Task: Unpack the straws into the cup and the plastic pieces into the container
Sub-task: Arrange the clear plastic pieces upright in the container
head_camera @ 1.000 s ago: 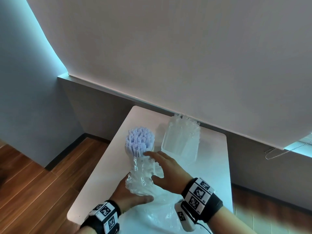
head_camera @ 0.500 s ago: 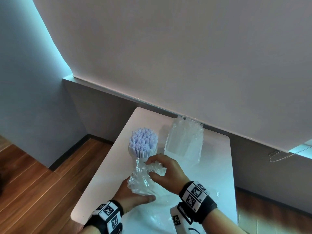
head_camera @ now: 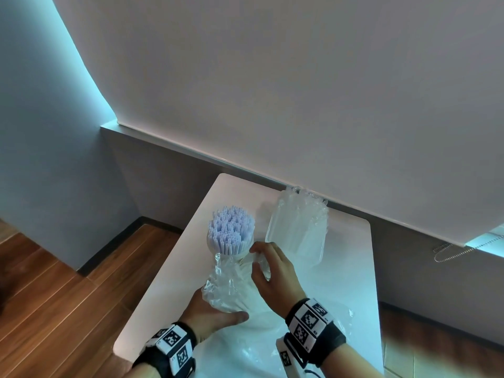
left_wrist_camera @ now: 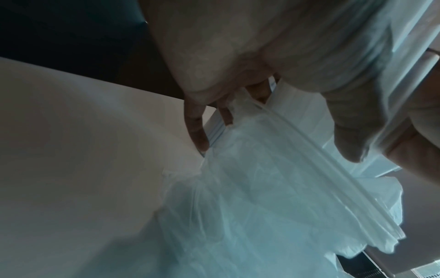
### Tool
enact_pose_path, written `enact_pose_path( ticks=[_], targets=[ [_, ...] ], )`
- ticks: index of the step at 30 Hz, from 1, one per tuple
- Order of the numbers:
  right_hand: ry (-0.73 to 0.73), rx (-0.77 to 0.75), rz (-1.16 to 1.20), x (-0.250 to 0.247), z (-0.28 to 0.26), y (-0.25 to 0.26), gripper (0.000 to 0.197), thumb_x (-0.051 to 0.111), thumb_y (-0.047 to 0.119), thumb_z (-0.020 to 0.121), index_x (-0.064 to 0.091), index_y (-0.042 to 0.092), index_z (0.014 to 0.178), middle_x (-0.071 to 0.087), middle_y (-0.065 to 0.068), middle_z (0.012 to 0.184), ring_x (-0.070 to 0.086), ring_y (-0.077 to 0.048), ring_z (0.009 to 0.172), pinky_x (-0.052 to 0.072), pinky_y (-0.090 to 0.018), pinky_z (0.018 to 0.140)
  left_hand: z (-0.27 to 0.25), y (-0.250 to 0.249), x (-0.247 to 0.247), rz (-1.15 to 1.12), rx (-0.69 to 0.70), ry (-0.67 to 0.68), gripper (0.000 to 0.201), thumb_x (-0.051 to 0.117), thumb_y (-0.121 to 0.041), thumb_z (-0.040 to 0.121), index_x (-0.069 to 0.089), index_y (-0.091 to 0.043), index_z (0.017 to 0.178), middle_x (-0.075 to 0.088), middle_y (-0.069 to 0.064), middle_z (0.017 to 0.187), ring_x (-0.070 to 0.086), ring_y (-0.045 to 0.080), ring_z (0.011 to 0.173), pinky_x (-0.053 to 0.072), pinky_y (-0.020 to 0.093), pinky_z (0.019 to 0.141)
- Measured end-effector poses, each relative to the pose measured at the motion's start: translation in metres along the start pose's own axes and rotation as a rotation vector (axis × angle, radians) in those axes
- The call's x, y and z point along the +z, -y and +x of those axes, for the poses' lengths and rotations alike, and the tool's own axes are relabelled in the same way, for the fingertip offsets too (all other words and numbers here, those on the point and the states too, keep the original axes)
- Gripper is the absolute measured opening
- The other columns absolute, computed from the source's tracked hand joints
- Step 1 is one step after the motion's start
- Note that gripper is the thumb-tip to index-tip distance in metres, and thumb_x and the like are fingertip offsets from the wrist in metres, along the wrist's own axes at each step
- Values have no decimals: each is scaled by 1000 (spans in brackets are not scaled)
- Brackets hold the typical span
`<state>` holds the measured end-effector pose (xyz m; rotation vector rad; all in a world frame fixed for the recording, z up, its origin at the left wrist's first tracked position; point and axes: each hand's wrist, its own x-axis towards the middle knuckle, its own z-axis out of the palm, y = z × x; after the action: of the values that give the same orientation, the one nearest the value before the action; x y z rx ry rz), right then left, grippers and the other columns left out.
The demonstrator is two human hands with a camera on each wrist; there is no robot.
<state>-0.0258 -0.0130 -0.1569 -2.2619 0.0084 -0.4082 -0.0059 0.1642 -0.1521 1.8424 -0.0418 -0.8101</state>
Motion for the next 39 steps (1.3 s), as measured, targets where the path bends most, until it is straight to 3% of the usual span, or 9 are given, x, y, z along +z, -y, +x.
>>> enact_pose_path(
  ticks=[5, 9, 13, 16, 18, 20, 24, 28, 39],
  targets=[
    [-25, -5, -42, 0, -3, -9, 27, 52, 17, 88, 57, 24, 113, 55, 8, 105, 57, -4, 85, 50, -21, 73, 4, 8, 2, -27, -40, 22, 72, 91, -30, 61, 41, -37, 113, 46, -24, 98, 46, 8, 104, 29, 20, 95],
    [-8, -21, -26, 6, -12, -13, 24, 63, 20, 87, 58, 24, 111, 59, 9, 106, 60, -6, 90, 51, -24, 78, 5, 7, 3, -33, -32, 21, 67, 90, -31, 63, 39, -39, 107, 43, -26, 94, 43, -1, 90, 26, 19, 94],
    [-37, 4, -22, 6, -9, -9, 30, 65, 20, 89, 51, 33, 113, 67, 6, 104, 63, -9, 89, 50, -22, 79, 6, 10, 3, -55, -68, 63, 67, 90, -34, 63, 41, -36, 109, 47, -15, 105, 45, 7, 99, 28, 23, 97],
    [-103, -50, -9, -8, 1, 0, 34, 66, 15, 91, 53, 33, 116, 67, 5, 107, 63, -3, 91, 49, -14, 79, 3, 5, 1, -66, -22, 51, 55, 91, -20, 64, 49, -37, 96, 53, -26, 91, 50, -11, 79, 37, 17, 92],
    [-171, -72, 20, -25, 11, 9, 32, 69, 12, 89, 56, 29, 114, 68, 6, 104, 62, 3, 91, 47, -10, 81, 4, 6, 1, -73, 16, 18, 54, 90, -8, 63, 52, -34, 89, 62, -25, 75, 55, -16, 69, 44, 2, 74],
    [-223, -71, 52, -46, 25, 17, 28, 70, 17, 89, 58, 26, 112, 69, 9, 99, 64, 3, 90, 50, -16, 83, 7, 10, 1, -71, 36, 6, 52, 91, -4, 60, 58, -29, 91, 70, -26, 70, 63, -14, 75, 45, 2, 63],
    [-301, -29, 256, -94, 51, 43, 22, 65, 21, 91, 57, 28, 110, 68, 2, 87, 72, -22, 78, 58, -47, 74, 13, 18, 1, -65, 48, 27, 56, 94, -7, 56, 63, -24, 99, 72, -26, 89, 68, -5, 81, 53, 19, 79],
    [-401, -75, 335, -133, 72, 64, 22, 64, 4, 92, 56, 9, 112, 68, -8, 82, 73, -25, 70, 59, -46, 71, 15, 19, 1, -58, 86, 32, 56, 95, -9, 55, 65, -19, 102, 74, -19, 92, 69, -1, 83, 54, 19, 76],
    [-567, -130, 428, -172, 97, 71, 27, 66, 4, 91, 54, 2, 115, 65, -21, 87, 72, -35, 70, 59, -49, 71, 22, 30, -1, -91, 94, 32, 60, 97, -16, 51, 68, -17, 103, 76, -8, 97, 71, 6, 89, 54, 24, 82]
  ],
)
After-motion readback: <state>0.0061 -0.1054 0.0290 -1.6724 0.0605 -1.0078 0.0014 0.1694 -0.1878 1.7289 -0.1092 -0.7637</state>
